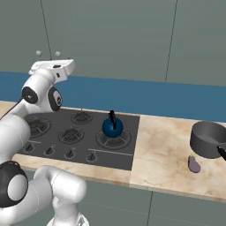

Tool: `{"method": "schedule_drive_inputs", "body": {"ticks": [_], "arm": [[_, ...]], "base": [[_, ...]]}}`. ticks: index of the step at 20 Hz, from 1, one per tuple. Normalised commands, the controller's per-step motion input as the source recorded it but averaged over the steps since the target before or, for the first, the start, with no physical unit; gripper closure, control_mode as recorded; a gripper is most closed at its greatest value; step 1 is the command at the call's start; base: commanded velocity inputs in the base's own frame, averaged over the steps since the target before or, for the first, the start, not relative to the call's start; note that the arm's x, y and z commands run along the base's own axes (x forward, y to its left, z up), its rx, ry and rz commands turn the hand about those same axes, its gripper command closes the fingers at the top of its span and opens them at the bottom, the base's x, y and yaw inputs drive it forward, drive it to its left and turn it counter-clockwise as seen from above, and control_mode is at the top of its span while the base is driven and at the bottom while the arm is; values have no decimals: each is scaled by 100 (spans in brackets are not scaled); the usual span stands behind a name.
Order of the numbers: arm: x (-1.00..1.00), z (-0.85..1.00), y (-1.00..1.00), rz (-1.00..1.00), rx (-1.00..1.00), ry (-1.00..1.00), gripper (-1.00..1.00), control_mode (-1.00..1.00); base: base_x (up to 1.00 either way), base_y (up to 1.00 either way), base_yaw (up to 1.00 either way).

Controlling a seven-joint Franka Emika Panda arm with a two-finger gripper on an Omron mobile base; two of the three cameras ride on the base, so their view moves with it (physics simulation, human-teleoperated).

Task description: Pick the pan from the cabinet and place it on the stove. Then turn on the stove burner for the pan.

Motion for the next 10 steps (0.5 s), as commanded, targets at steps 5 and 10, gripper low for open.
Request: {"method": "schedule_drive_inputs", "body": {"ticks": [5, 10], "arm": [[0, 51, 0, -3, 0, -3, -100, -100], [0, 62, 7, -2, 0, -6, -100, -100]], "base": [[0, 0, 0], [0, 0, 0]]}}
